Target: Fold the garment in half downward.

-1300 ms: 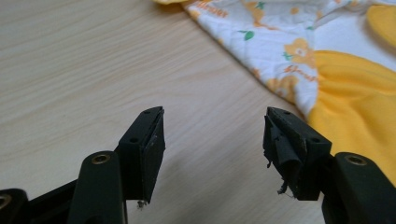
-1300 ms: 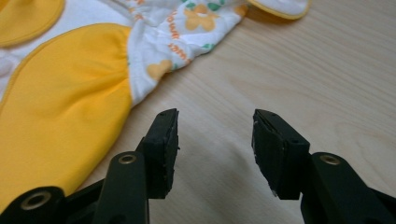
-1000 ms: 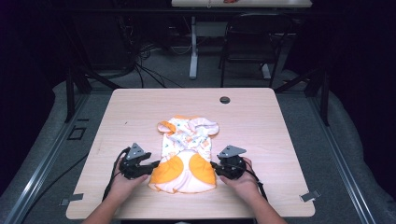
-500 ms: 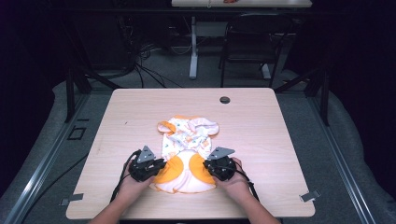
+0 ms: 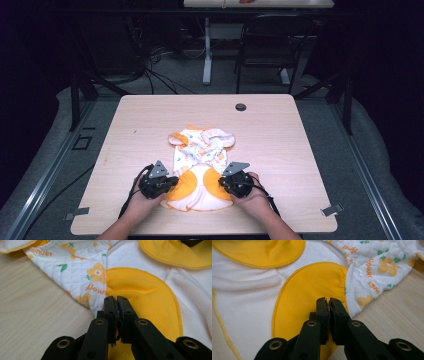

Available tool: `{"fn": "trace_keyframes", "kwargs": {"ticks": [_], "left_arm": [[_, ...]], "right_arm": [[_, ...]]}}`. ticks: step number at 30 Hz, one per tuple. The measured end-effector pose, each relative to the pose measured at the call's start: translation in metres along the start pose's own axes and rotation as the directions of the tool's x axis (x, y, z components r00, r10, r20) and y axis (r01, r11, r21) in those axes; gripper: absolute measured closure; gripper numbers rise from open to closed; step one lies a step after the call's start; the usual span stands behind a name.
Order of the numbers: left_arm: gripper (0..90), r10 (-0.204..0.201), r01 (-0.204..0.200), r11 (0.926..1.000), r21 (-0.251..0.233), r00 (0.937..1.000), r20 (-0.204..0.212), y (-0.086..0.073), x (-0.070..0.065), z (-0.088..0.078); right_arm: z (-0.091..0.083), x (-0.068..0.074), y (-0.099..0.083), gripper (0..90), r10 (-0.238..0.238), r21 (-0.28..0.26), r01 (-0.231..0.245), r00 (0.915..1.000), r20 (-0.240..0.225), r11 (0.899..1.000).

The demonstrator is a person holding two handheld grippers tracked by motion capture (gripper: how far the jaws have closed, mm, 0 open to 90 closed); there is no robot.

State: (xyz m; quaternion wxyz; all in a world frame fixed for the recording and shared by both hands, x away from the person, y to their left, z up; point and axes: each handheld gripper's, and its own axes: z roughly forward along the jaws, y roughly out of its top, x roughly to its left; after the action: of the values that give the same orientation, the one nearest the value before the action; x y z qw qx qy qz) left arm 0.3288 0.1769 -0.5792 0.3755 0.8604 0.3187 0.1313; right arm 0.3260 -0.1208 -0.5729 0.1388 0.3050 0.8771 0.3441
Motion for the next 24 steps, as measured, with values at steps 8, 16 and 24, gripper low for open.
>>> {"fn": "trace_keyframes", "kwargs": {"ticks": [8,16,24], "left_arm": [[86.3,0.001,-0.002,0.9998,0.021,0.9996,0.030,-0.003,-0.008,-0.006],[86.3,0.012,-0.014,0.9993,0.034,0.9989,0.044,-0.005,-0.014,-0.009],[86.3,0.022,-0.025,0.9985,0.048,0.9980,0.059,-0.005,-0.019,-0.011]], "right_arm": [[-0.006,0.006,-0.003,84.9,-0.023,0.026,0.023,0.9996,-0.018,0.999],[-0.010,0.010,-0.005,84.9,-0.032,0.041,0.034,0.9984,-0.046,0.999],[-0.014,0.012,-0.005,84.9,-0.056,0.067,0.060,0.9962,-0.067,0.996]]}}
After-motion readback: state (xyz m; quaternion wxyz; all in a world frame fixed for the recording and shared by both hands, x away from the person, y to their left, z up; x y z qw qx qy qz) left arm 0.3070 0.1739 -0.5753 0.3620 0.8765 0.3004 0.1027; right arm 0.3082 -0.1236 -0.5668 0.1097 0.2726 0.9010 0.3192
